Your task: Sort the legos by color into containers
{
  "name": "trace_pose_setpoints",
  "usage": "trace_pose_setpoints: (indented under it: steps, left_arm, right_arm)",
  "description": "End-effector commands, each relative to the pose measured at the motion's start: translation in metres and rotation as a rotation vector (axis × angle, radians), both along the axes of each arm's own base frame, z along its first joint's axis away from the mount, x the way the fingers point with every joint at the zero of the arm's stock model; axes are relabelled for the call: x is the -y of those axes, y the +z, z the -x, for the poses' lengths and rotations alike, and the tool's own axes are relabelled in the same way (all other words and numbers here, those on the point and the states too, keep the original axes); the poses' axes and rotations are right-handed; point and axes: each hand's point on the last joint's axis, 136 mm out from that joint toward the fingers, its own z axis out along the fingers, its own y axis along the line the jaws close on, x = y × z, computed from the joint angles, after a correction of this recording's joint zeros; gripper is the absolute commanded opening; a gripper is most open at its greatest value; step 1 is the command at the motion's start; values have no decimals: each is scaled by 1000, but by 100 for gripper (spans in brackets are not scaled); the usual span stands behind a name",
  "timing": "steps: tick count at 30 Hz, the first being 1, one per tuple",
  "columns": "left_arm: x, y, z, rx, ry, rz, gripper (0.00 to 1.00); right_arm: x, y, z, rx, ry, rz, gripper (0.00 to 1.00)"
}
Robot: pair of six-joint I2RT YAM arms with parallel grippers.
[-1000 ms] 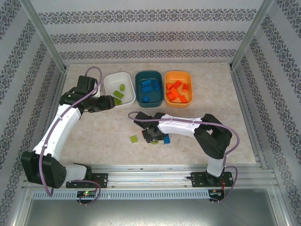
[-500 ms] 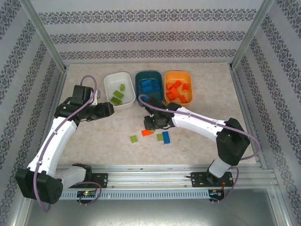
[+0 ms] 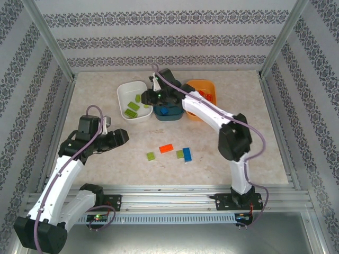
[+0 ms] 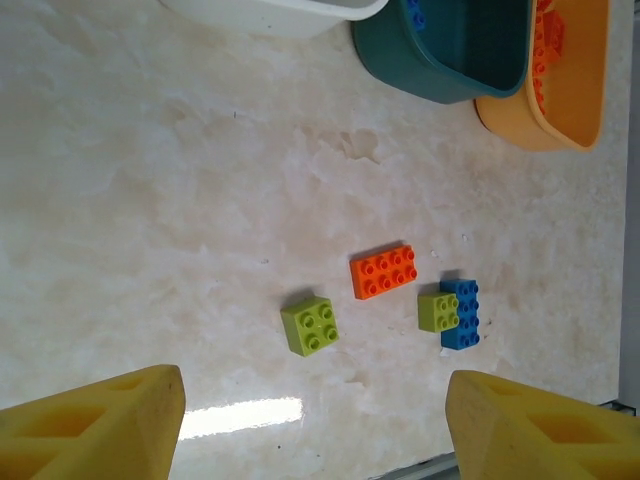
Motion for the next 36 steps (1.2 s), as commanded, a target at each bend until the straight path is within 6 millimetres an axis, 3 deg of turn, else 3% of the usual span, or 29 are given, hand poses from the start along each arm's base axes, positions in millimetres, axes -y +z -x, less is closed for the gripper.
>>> trace_pose_setpoints:
  steps: [1, 5, 10, 13, 18, 23, 28, 32, 36]
  left_arm:
    - [2, 4, 1, 23, 34, 65, 70]
    - [6, -8, 13, -1, 50, 126, 70]
    - [1, -19, 24, -24, 65, 105, 70]
    - [0, -20, 27, -27, 65, 96, 70]
    - [-1, -24, 29, -34, 61, 88, 71]
    - [-1, -27, 27, -35, 62, 84, 71]
    - [0, -33, 25, -65, 56, 79, 74]
    - [1, -38, 24, -84, 48, 57, 74]
    - [7, -41, 21, -89, 16, -19, 75]
  right_arm:
    - [-22, -8, -22, 17, 52, -31, 31]
    - [-42, -23, -55, 34, 50, -61, 31]
    - [-60, -28, -88, 65, 30, -128, 34]
    - [-61, -30, -105, 71, -13, -174, 38]
    - [-55, -29, -120, 67, -53, -227, 53]
    - [-56, -15, -114, 69, -31, -240, 54]
    - [-48, 22, -92, 102, 18, -219, 57]
    - [-26, 55, -64, 144, 45, -169, 61]
    - [8, 67, -25, 174, 48, -103, 64]
